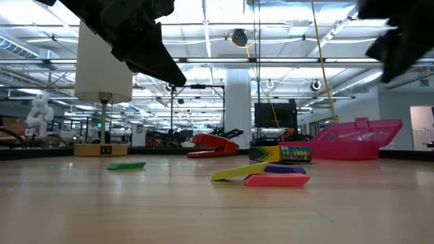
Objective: Pack school essentials
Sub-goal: Put the orange pen into the pink supply box
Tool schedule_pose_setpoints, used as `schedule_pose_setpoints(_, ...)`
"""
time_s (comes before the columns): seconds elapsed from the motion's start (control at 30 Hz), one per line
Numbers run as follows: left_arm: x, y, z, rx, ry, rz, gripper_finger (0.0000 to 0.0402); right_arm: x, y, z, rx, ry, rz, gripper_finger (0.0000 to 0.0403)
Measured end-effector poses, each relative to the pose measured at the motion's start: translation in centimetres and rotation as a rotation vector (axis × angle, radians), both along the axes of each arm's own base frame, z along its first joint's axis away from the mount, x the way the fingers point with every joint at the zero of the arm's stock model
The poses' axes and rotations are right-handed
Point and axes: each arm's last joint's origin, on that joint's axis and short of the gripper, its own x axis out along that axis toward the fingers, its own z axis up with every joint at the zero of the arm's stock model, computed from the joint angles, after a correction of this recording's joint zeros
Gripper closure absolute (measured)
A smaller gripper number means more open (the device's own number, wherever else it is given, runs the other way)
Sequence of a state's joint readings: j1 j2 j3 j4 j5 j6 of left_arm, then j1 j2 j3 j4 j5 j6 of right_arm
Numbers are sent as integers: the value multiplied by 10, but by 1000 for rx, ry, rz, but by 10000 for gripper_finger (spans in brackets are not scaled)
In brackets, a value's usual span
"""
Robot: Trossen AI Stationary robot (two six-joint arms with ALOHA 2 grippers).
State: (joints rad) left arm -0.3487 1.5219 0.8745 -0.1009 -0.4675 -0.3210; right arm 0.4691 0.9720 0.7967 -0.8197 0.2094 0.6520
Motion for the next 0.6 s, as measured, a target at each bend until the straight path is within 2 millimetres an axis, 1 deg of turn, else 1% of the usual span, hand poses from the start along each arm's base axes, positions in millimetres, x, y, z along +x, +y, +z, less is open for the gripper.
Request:
schedule_pose_setpoints(0.13, 0, 1, 0, 4, 1, 0, 337, -4, 37, -11, 20, 31, 125, 269)
schedule_pose_setpoints(0.3, 0, 1, 0, 0, 0, 3, 337, -6, 73, -28, 32, 72, 233, 269)
schedule_pose_setpoints(0.47, 0, 1, 0, 1, 0, 2, 337, -1, 99, -49, 38, 111, 375, 269)
schedule_pose_setpoints(0.6, 0, 1, 0, 2, 0, 2, 337, 5, 112, -63, 7, 105, 489, 268)
